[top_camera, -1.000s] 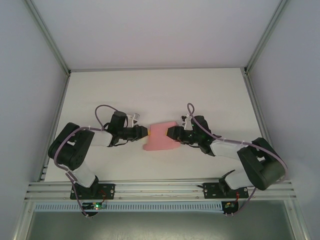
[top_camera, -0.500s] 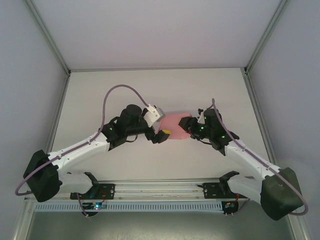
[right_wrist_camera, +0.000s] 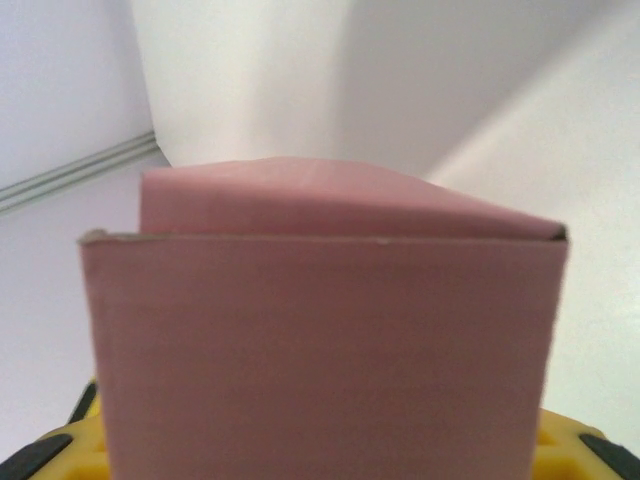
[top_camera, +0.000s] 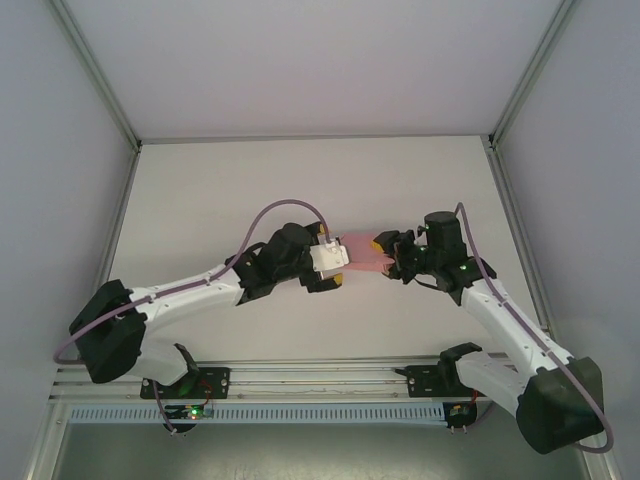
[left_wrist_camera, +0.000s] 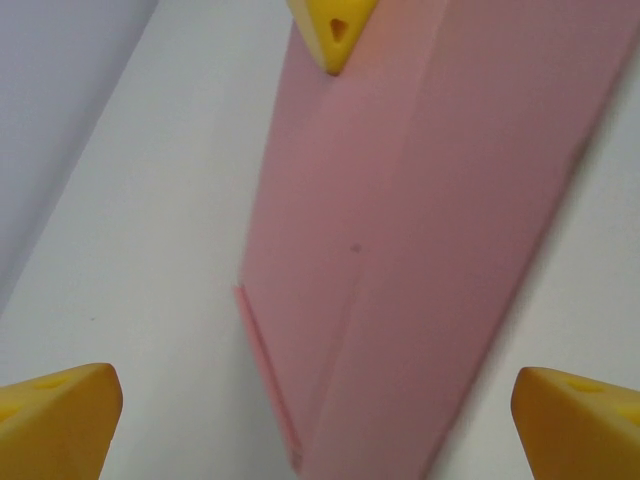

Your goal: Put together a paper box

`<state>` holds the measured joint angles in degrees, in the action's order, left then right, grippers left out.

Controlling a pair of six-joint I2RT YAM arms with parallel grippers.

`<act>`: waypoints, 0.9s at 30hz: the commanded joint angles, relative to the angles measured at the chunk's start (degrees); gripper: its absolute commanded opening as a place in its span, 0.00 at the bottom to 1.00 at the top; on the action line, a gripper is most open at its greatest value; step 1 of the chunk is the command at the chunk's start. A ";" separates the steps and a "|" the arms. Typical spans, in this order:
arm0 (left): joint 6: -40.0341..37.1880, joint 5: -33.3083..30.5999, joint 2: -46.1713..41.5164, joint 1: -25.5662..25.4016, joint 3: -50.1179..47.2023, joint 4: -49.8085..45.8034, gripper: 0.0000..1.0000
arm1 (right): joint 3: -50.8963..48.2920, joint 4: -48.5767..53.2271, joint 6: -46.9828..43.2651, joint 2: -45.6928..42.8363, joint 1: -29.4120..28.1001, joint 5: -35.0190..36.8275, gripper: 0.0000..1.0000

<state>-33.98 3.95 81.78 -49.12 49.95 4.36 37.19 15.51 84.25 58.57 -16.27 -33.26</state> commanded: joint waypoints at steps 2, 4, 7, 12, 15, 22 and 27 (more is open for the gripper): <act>-5.56 -3.14 2.23 -0.76 3.65 2.70 0.97 | 3.27 1.24 2.04 1.27 -0.87 -4.81 0.27; -5.83 -1.92 2.59 -0.77 3.69 2.39 0.94 | 3.16 0.18 2.96 1.47 -1.02 -4.71 0.27; -5.78 -1.37 2.99 -0.74 3.58 3.27 0.82 | 1.95 -2.41 5.75 1.77 -1.11 -5.58 0.27; -5.19 0.74 4.95 -0.80 4.92 2.80 0.82 | 1.64 -5.71 7.42 2.34 -1.95 -5.83 0.27; -4.33 3.48 5.48 -0.75 5.39 2.50 0.87 | 1.76 -6.46 7.69 2.80 -1.98 -6.05 0.27; -4.44 1.93 7.61 -0.75 8.05 0.66 0.80 | 2.42 -6.32 7.01 2.96 -1.53 -7.29 0.27; -4.91 -1.03 7.19 -0.69 6.43 4.00 0.63 | 0.41 -6.46 7.21 2.19 -1.20 -7.59 0.30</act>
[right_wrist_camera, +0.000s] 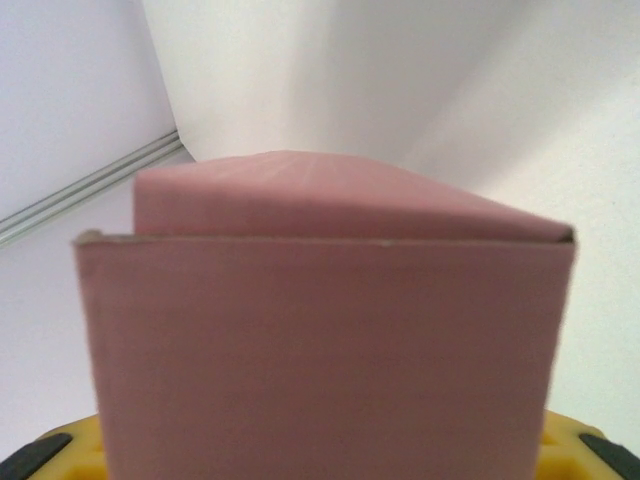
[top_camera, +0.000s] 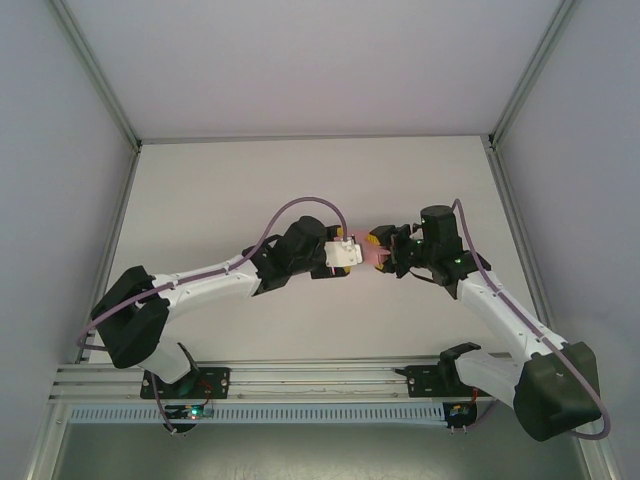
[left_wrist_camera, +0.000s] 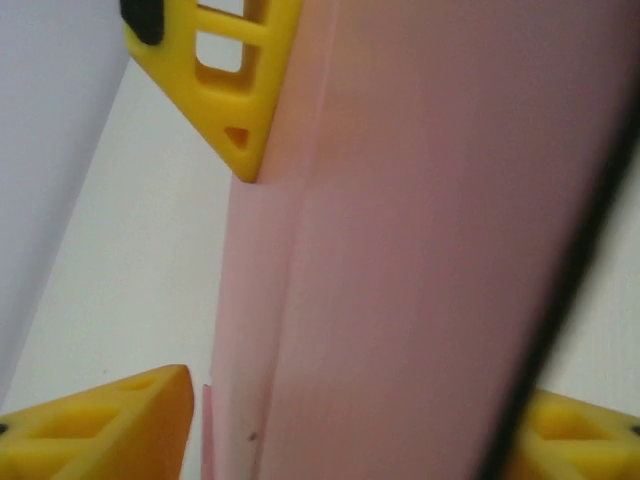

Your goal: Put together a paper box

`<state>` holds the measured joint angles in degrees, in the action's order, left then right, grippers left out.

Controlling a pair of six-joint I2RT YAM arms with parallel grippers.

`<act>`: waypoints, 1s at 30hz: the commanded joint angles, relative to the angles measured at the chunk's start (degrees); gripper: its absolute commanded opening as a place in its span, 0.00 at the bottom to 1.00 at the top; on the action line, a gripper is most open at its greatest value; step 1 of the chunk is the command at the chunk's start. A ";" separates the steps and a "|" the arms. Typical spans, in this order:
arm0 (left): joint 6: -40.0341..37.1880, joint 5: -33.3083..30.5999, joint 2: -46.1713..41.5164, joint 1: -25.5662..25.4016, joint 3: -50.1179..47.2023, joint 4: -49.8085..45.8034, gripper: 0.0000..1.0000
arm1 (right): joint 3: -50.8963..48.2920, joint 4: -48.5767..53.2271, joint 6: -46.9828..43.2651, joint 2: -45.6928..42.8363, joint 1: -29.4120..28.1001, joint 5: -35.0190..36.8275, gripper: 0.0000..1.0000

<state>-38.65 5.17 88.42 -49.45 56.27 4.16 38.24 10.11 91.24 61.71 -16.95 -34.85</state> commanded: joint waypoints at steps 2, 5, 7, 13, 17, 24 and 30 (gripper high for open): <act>-0.80 -3.50 0.35 -0.26 0.07 3.61 0.60 | -1.33 -1.23 0.21 -1.74 0.03 -5.77 0.42; -0.69 -4.07 -0.06 0.15 0.46 0.71 0.54 | -1.22 -0.92 -3.59 -3.31 1.34 -4.40 0.58; -0.06 -2.77 -0.83 0.92 0.92 -2.91 0.53 | 0.36 1.90 -10.79 -4.83 3.18 -1.52 0.69; -0.01 5.36 -2.42 4.61 7.74 -26.31 0.44 | 7.41 13.12 -52.33 -10.42 6.32 22.14 0.89; -3.02 7.12 0.74 6.10 14.40 -44.41 0.43 | 3.31 4.26 -68.56 -14.37 5.90 17.66 0.89; -3.35 7.09 7.46 6.39 19.57 -54.40 0.43 | 4.68 7.70 -91.19 -9.45 -5.42 7.79 0.80; -3.95 7.43 8.50 6.41 18.79 -51.24 0.43 | 8.23 9.49 -92.96 1.47 -8.18 7.71 0.65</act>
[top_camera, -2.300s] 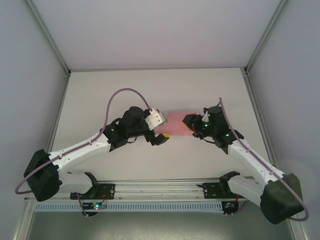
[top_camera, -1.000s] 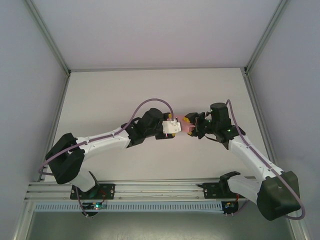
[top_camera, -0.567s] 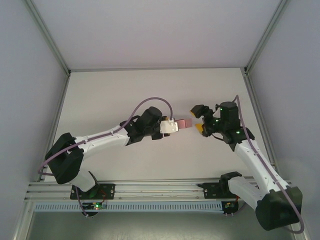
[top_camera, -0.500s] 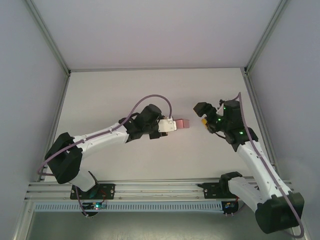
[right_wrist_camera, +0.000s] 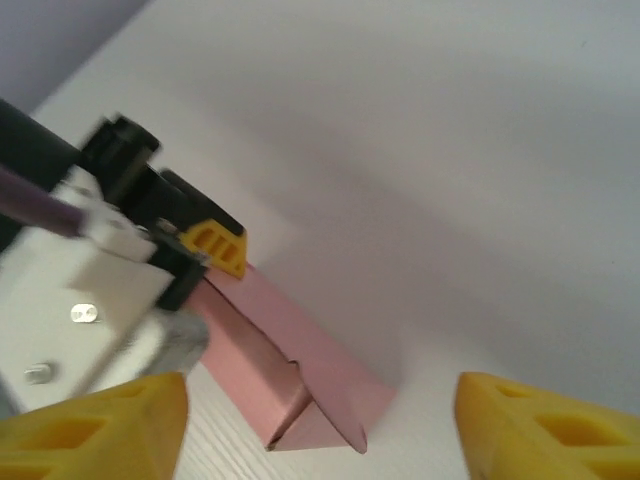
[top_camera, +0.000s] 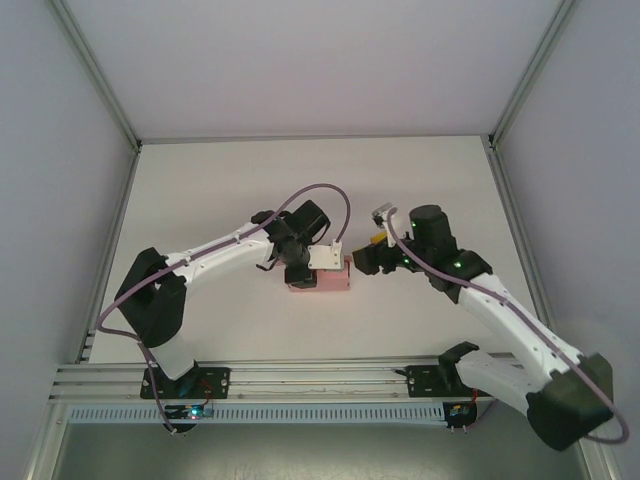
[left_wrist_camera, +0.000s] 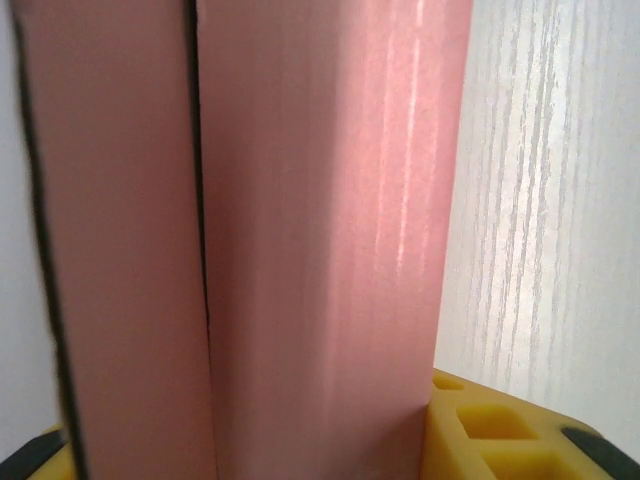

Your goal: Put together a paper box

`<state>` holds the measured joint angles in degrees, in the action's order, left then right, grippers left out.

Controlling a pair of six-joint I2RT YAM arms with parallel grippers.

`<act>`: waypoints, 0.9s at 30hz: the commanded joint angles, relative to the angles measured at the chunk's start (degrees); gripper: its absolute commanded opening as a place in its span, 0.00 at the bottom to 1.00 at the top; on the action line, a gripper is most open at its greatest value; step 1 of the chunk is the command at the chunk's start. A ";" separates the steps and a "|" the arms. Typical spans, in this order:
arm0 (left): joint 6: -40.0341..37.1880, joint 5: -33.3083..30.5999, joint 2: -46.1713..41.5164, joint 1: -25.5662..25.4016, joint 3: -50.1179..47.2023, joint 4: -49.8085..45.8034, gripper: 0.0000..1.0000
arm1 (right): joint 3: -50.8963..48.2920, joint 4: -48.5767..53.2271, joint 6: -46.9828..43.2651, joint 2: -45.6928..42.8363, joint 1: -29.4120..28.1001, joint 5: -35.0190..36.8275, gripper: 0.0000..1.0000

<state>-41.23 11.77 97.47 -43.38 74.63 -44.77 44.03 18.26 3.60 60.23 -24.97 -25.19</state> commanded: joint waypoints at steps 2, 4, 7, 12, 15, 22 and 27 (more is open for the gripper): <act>-1.36 0.66 -0.10 0.31 0.43 -2.07 0.42 | 3.03 2.27 -6.32 5.40 -0.43 -3.70 0.61; -1.39 0.72 0.32 0.35 0.43 -2.00 0.43 | 2.99 2.18 -7.01 6.71 -0.86 -4.42 0.56; -1.31 0.82 1.10 0.37 0.58 -1.99 0.42 | 3.03 2.05 -7.55 8.00 -1.14 -4.02 0.47; -1.17 1.30 1.72 0.37 1.04 -1.91 0.42 | 3.51 2.42 -7.40 9.79 -1.24 -2.56 0.39; -0.97 1.44 2.06 0.31 1.52 -1.98 0.42 | 3.70 2.42 -7.64 10.64 -1.46 -3.36 0.34; 0.38 1.28 2.55 0.34 2.19 -0.99 0.41 | 5.75 4.93 -5.22 12.28 -3.11 -1.99 0.11; 3.42 2.46 3.42 0.31 3.05 0.64 0.39 | 6.79 3.88 5.85 12.46 -6.47 3.25 0.00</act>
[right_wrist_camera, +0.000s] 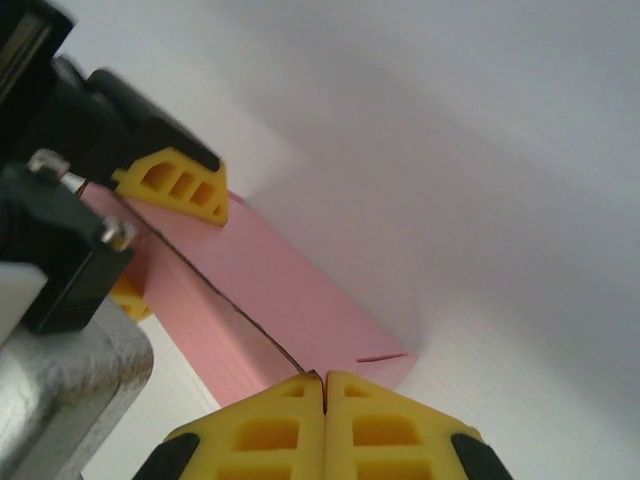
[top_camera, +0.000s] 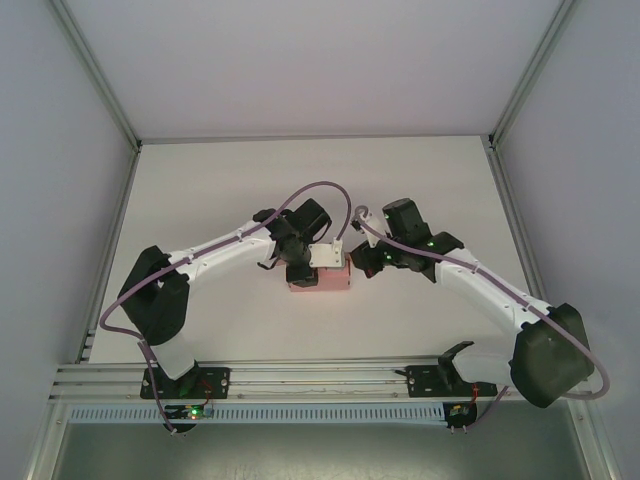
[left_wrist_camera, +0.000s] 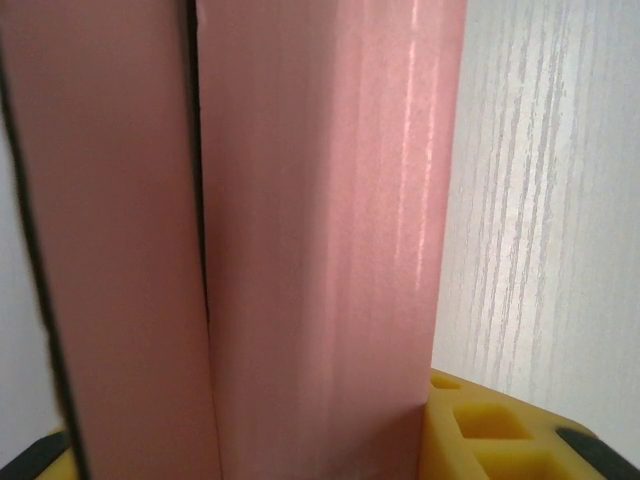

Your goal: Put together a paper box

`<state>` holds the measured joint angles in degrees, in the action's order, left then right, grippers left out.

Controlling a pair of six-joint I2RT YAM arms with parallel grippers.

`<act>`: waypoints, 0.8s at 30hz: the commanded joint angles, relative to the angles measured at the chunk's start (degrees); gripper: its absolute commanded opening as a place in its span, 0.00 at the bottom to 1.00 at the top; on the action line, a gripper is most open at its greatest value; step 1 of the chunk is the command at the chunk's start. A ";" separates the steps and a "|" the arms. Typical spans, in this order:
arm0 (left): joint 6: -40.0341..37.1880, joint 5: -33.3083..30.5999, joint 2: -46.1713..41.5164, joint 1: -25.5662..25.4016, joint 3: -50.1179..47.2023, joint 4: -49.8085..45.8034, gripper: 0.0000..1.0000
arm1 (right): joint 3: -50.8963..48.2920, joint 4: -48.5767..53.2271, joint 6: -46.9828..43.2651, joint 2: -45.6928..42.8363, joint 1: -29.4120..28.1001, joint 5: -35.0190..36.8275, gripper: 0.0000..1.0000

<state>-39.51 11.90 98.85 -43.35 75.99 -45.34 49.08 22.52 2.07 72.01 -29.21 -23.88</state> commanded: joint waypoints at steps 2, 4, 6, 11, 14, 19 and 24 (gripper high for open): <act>3.01 2.62 2.50 0.27 1.80 1.94 0.40 | 1.38 -2.56 13.63 0.18 -4.23 4.21 0.00; 4.00 2.45 2.75 0.18 1.45 3.15 0.40 | 0.55 -5.58 20.54 -0.11 -5.55 4.89 0.00; 5.13 2.05 2.93 0.14 1.40 3.98 0.40 | -0.26 -8.03 28.27 -0.11 -5.94 4.74 0.00; 6.28 2.77 2.93 0.01 0.84 5.88 0.40 | -3.58 -16.86 42.76 -0.39 -6.04 1.27 0.00; 6.37 3.44 3.14 -0.12 0.64 6.92 0.40 | -3.80 -17.75 45.43 0.31 -6.03 0.09 0.00; 5.96 3.44 3.64 -0.13 0.79 7.02 0.40 | -3.86 -17.87 45.20 0.26 -5.95 -0.85 0.00; 4.78 3.58 3.72 -0.15 0.57 5.77 0.40 | -3.61 -12.09 37.67 -0.51 -4.43 -0.17 0.00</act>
<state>-32.77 11.38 99.77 -42.65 76.79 -45.41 45.23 10.83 42.54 72.05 -33.01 -16.12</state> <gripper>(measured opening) 0.400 0.046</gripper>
